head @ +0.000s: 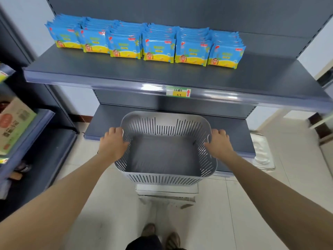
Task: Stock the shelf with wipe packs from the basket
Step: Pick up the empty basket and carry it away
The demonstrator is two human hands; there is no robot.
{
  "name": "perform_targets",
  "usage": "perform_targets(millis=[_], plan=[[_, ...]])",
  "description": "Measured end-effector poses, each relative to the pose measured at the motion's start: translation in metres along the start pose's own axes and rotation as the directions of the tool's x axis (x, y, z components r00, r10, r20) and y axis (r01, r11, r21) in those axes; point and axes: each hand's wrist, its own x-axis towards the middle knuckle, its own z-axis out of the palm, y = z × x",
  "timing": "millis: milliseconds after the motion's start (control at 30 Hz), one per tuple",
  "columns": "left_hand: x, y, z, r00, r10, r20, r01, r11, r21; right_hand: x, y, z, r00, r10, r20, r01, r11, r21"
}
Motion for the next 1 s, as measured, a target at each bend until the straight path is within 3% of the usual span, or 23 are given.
perform_targets(millis=[167, 333, 400, 500, 567, 800, 1000], plan=[[-0.001, 0.000, 0.016, 0.985, -0.125, 0.115, 0.150, 0.958, -0.244, 0.001, 0.010, 0.025, 0.991, 0.116, 0.068, -0.131, 0.951, 0.280], [0.009, 0.000, 0.020, 0.947, -0.262, 0.185, 0.320, 0.780, -0.538, 0.005, 0.009, 0.028, 0.966, 0.252, 0.062, -0.243, 0.796, 0.554], [0.015, -0.002, 0.020, 0.904, -0.331, 0.271, 0.426, 0.641, -0.638, 0.006, 0.010, 0.029, 0.945, 0.288, 0.156, -0.314, 0.664, 0.679], [0.025, -0.001, 0.016, 0.839, -0.333, 0.430, 0.536, 0.378, -0.754, 0.009, 0.008, 0.028, 0.891, 0.320, 0.322, -0.423, 0.328, 0.845], [0.030, -0.002, 0.010, 0.834, -0.288, 0.470, 0.545, 0.297, -0.784, 0.010, 0.007, 0.024, 0.871, 0.345, 0.351, -0.436, 0.211, 0.875], [0.031, 0.017, -0.012, 0.785, -0.262, 0.561, 0.610, 0.174, -0.773, -0.015, 0.035, 0.008, 0.839, 0.402, 0.367, -0.414, 0.034, 0.910], [0.020, 0.071, -0.021, 0.794, -0.126, 0.594, 0.605, 0.257, -0.754, -0.062, 0.085, 0.002, 0.788, 0.455, 0.414, -0.367, -0.192, 0.910]])
